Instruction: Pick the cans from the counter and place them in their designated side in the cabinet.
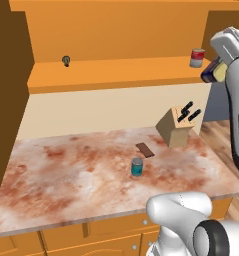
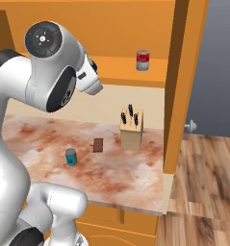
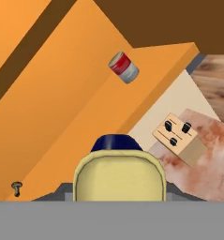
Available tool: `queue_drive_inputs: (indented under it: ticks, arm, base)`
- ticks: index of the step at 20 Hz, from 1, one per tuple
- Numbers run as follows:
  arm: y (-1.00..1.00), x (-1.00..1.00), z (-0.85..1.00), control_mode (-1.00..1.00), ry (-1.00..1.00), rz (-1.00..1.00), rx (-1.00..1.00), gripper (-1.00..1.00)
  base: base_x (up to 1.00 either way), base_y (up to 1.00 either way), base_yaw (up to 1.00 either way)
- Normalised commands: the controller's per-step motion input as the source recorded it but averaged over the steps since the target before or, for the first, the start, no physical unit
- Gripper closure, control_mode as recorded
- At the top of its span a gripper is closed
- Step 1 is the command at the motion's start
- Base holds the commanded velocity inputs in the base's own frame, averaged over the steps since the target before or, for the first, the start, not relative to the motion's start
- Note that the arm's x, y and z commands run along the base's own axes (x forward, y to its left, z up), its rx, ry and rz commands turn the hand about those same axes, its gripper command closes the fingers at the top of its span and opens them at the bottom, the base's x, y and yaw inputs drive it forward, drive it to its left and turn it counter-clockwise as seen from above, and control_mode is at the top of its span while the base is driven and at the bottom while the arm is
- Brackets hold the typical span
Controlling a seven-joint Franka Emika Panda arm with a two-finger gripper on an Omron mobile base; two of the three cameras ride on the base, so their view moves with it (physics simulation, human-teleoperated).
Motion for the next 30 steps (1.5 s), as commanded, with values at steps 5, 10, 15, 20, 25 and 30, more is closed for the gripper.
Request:
queue_drive_inputs:
  ticks: [5,10,15,20,25,30]
  arm:
    - [-0.02,0.26,0.00,-1.00,0.00,0.00,0.00,1.00]
    - [-0.04,0.25,-0.03,-1.00,0.00,0.00,0.00,1.00]
    - [-0.04,0.21,-0.08,-1.00,0.00,0.00,0.00,1.00]
    - [0.00,0.23,-0.06,-1.00,0.01,0.00,0.00,1.00]
    - [-0.02,0.22,-0.03,-1.00,0.02,0.00,0.00,1.00]
    - [-0.04,0.20,-0.02,-1.00,0.04,0.00,0.00,1.00]
  base:
    - [0.00,0.00,0.00]
    - [0.00,0.00,0.00]
    - [0.00,0.00,0.00]
    - [0.00,0.00,0.00]
    - [0.00,0.00,0.00]
    - [0.00,0.00,0.00]
